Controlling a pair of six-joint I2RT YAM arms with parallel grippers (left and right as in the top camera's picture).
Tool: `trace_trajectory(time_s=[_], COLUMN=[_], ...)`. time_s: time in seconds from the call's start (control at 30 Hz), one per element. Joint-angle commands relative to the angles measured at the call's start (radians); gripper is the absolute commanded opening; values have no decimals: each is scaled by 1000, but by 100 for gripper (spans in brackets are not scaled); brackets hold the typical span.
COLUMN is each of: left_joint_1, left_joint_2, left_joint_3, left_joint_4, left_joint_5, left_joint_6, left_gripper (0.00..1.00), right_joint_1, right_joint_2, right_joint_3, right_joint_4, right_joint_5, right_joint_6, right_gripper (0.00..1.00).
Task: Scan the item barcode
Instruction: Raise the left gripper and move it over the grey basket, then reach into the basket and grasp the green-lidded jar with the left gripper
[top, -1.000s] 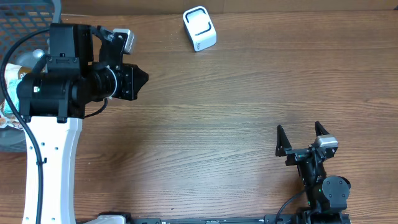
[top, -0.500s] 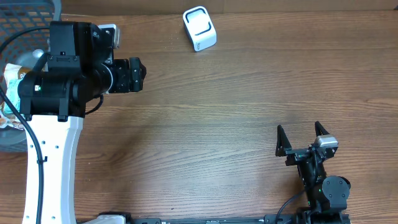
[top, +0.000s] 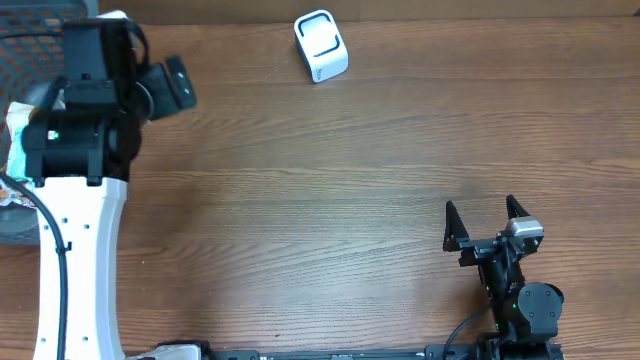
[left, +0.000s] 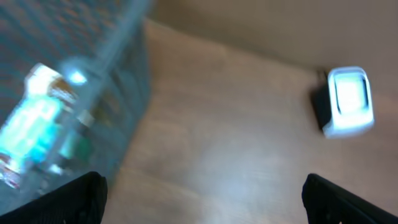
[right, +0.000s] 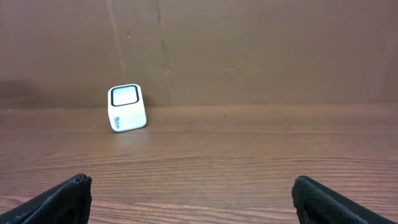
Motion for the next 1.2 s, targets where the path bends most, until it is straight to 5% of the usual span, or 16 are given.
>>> trace_trajectory(time_s=[0.0, 0.27, 0.63, 1.17], left_joint_1=[70, 278, 582, 667], left_joint_2=[1, 1, 110, 434], left_joint_3=[15, 15, 15, 15], left_joint_4=[59, 137, 142, 45], left_joint_5=[-68, -47, 260, 456], left_joint_6=[0, -2, 75, 324], left_gripper=[100, 100, 100, 100], right_joint_1=[-5, -5, -5, -5], right_joint_2=[-8, -8, -8, -8], right_joint_3=[-11, -11, -11, -11], right_joint_4=[3, 3, 3, 3], right_joint_5=[1, 1, 1, 1], right_joint_6=[-5, -5, -5, -5], right_gripper=[100, 100, 100, 100])
